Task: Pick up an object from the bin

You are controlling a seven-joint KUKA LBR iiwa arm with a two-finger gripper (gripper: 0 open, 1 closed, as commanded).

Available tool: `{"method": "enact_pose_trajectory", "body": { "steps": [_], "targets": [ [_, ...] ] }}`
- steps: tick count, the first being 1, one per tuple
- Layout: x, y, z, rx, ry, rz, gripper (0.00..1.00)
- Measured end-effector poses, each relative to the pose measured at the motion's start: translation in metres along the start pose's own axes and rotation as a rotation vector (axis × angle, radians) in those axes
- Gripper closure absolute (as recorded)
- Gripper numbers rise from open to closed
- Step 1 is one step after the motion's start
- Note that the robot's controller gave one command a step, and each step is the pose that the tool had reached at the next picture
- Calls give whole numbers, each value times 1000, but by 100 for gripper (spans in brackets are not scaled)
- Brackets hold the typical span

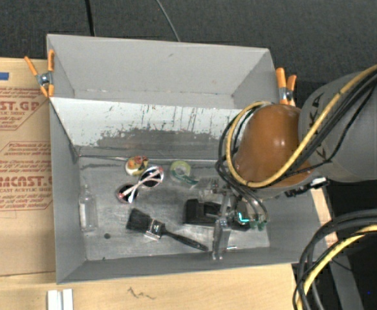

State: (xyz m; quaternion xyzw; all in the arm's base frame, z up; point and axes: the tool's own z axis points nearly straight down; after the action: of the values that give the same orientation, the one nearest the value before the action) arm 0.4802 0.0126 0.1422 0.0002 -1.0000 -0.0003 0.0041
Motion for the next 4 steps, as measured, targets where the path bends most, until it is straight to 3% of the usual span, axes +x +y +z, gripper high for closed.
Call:
{"method": "enact_pose_trajectory", "body": {
  "steps": [1, 2, 3, 4],
  "targets": [
    [-2, 0, -3, 0, -7, 0, 0],
    [-32, -28, 43, -2, -17, 138, 0],
    [-31, -45, 69, 1, -13, 76, 0],
    [-19, -40, 70, -2, -19, 249, 0]
  ]
}}
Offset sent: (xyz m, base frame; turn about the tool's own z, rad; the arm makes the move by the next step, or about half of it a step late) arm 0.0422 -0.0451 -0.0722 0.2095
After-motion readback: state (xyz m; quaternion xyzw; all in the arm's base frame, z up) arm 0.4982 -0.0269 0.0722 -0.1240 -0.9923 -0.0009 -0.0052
